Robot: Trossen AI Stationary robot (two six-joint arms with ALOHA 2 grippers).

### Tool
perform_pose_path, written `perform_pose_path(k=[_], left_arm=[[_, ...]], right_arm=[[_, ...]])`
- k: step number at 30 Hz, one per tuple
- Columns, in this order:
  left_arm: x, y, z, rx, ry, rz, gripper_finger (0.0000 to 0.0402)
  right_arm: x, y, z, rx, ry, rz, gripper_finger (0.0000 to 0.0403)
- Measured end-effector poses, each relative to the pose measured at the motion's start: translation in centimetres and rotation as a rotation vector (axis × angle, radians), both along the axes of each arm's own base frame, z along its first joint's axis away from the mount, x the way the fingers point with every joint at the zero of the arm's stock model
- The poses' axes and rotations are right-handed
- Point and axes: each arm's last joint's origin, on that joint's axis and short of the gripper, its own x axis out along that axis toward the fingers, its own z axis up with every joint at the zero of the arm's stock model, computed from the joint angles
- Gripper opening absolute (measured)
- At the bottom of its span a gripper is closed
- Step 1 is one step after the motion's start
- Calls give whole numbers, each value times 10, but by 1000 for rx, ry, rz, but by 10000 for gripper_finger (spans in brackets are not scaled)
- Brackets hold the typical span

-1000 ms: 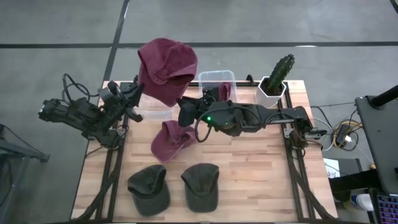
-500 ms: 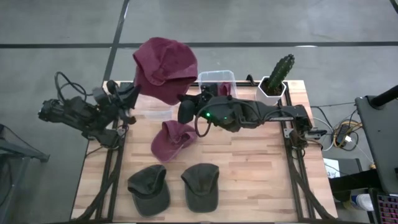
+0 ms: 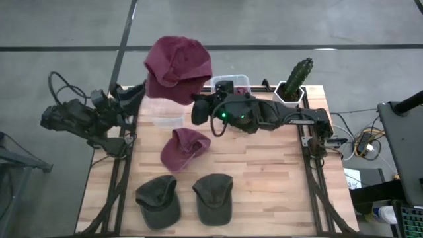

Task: Pick & Place hat
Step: Put the right red cap into the right transparent bin

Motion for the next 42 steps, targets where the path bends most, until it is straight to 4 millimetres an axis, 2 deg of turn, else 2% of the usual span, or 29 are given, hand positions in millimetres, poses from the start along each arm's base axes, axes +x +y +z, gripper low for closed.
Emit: perform_pose_path(k=[6, 10, 16, 21, 32, 42], left_arm=[[-13, 4, 3, -39, -49, -2, 146], [-20, 7, 4, -108, -99, -50, 147], [-19, 4, 2, -110, -111, -161, 147], [-18, 3, 0, -130, -109, -192, 147], [-17, 3, 0, -126, -106, -211, 147], [-15, 2, -3, -97, -78, -196, 147]], right_arm=[[-14, -15, 9, 1, 25, 28, 10], [-37, -32, 15, 53, 94, 19, 11], [-79, -58, 8, 219, 297, -33, 11], [-102, -80, 2, 308, 434, -72, 12], [-120, -150, -21, 444, 659, -75, 13], [-117, -204, -60, 658, 807, -66, 13]])
